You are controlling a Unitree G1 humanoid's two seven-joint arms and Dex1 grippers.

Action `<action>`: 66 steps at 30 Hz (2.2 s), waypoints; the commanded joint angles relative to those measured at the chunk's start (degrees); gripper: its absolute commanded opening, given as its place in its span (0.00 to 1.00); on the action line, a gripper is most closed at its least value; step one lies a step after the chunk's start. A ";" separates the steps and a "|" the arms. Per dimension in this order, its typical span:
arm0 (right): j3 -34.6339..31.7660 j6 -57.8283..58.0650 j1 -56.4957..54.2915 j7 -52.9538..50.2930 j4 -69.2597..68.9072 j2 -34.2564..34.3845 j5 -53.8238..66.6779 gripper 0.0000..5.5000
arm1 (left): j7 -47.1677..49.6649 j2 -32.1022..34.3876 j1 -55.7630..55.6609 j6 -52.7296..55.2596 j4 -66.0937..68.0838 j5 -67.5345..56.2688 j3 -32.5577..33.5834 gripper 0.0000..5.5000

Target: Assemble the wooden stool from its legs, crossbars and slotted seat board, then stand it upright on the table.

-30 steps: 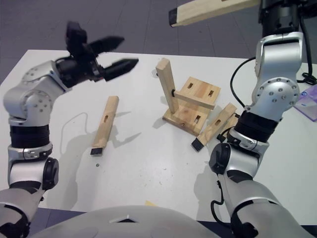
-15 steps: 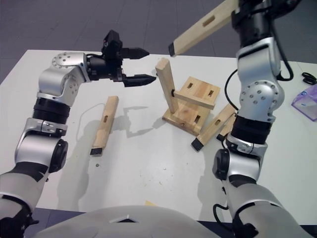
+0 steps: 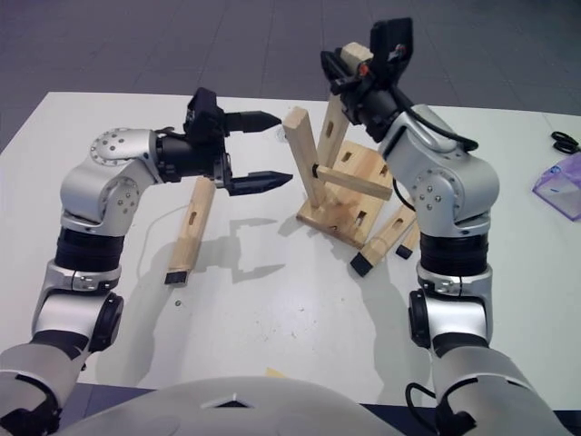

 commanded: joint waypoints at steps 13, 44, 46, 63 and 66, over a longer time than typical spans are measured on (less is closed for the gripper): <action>-9.06 -9.56 -7.34 -5.59 9.89 2.49 -11.94 0.20 | -1.36 -0.05 -2.30 0.33 0.43 -1.12 -2.59 0.98; -14.63 -12.76 -3.66 -5.19 13.47 2.20 -19.58 0.20 | -8.93 -6.41 -5.32 -6.95 9.59 6.56 -10.70 0.39; -14.41 -12.55 -3.12 -5.06 12.61 1.88 -19.91 0.20 | -4.30 -7.11 -3.77 -7.91 7.90 6.99 -8.56 0.39; -16.26 -18.60 11.95 11.51 11.29 1.76 -15.24 0.20 | 21.39 -8.18 21.94 1.11 -20.74 1.91 0.30 0.37; -18.57 -18.94 12.84 14.35 12.56 1.56 -11.86 0.20 | 23.58 -8.99 21.63 2.20 -23.43 1.00 -0.22 0.37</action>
